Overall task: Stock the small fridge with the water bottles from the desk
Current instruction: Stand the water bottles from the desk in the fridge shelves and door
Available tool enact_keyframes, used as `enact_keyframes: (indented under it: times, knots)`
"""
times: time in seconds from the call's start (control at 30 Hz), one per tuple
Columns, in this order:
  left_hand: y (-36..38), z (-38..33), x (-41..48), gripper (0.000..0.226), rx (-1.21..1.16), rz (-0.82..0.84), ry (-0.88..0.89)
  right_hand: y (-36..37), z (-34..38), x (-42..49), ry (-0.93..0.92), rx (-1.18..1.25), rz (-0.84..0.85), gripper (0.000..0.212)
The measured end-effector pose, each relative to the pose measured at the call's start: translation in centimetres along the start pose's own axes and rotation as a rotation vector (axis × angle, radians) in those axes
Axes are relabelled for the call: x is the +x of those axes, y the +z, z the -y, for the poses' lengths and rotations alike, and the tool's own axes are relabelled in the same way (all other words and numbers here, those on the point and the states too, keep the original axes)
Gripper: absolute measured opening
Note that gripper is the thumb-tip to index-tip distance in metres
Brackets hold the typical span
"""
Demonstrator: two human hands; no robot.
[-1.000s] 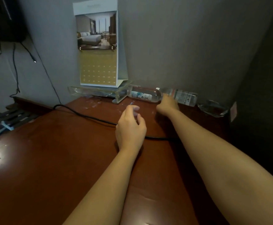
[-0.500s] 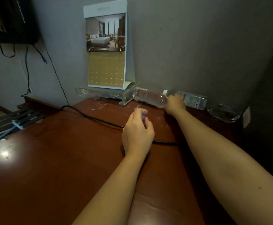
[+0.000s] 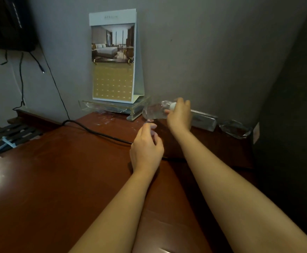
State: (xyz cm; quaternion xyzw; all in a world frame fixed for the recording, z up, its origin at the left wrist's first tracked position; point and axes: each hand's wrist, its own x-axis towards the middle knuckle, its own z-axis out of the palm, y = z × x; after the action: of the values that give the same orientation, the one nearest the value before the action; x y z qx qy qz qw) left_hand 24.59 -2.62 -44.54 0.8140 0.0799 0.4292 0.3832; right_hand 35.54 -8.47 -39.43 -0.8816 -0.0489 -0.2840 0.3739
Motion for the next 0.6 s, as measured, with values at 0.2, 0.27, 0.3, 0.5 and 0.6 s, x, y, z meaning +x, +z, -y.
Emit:
enact_keyframes:
  times: [0.2, 0.27, 0.3, 0.5, 0.6]
  knots:
    - [-0.1, -0.2, 0.1, 0.073, -0.094, 0.009, 0.037, -5.2, 5.8, -1.1, -0.281, 0.040, -0.004, 0.025]
    - [-0.2, -0.4, -0.1, 0.096, -0.144, 0.002, 0.069, -6.9, 6.8, -2.0, -0.327, 0.038, 0.000, 0.021]
    - [-0.3, -0.5, -0.2, 0.103, -0.179, 0.017, 0.063, -7.7, 7.0, -2.7, -0.344, 0.038, 0.009, 0.020]
    - [-0.5, -0.8, -1.0, 0.096, -0.232, 0.213, 0.066, -11.0, 5.6, -6.7, -0.383, 0.048, 0.064, 0.026]
    - [-0.4, -0.8, -1.3, 0.090, -0.208, 0.189, 0.122, -11.9, 5.0, -7.6, -0.376, 0.033, 0.029, 0.033]
